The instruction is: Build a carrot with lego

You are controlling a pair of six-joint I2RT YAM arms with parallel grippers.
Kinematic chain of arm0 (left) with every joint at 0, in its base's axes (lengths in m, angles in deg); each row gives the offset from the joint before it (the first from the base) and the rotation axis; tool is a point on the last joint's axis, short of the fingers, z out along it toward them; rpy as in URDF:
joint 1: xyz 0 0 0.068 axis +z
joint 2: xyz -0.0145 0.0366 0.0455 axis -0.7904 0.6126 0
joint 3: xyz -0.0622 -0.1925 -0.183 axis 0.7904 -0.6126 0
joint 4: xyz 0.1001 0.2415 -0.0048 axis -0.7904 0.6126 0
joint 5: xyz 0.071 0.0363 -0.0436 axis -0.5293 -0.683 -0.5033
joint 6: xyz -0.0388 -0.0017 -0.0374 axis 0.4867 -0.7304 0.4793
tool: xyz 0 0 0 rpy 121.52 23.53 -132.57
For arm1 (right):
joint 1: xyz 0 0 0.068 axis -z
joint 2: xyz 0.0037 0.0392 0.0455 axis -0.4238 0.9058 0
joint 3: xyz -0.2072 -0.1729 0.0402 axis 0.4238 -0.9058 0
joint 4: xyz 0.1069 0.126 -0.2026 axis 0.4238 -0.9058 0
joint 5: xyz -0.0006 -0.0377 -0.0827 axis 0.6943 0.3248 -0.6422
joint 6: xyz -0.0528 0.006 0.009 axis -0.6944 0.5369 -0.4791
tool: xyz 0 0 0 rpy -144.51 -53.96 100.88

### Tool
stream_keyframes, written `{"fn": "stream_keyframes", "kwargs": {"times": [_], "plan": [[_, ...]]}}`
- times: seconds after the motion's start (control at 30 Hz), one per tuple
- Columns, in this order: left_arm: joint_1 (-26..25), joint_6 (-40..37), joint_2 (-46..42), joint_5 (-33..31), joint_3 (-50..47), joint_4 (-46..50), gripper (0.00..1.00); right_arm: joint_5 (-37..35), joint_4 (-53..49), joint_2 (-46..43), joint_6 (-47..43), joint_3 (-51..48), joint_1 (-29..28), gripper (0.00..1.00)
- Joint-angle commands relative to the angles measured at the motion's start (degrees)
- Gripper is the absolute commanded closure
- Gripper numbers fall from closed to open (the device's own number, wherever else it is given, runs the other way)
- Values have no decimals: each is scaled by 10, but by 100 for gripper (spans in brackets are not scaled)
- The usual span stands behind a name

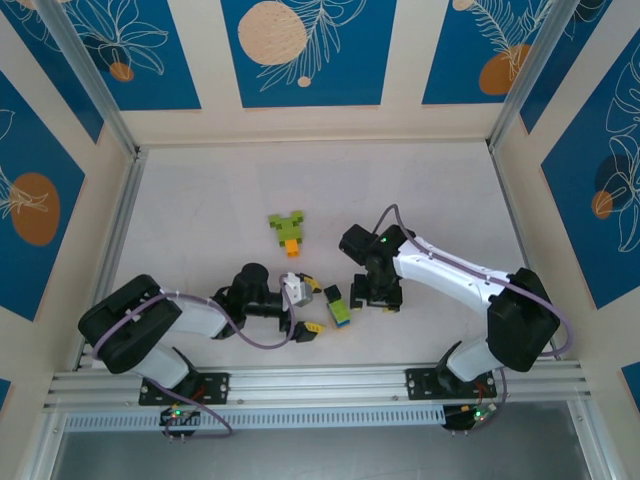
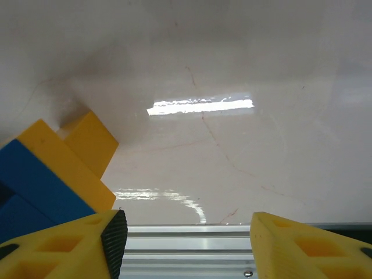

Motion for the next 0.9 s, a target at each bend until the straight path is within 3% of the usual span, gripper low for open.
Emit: {"fn": "stream_keyframes", "kwargs": {"times": [0.0, 0.53, 0.87], "plan": [[6, 6, 6, 18, 10, -19, 0, -7, 4, 7, -25, 20, 16, 41], [7, 1, 30, 11, 25, -16, 1, 8, 47, 105, -107, 115, 42, 42], [7, 1, 51, 12, 40, -16, 0, 28, 54, 106, -117, 130, 14, 43]]}}
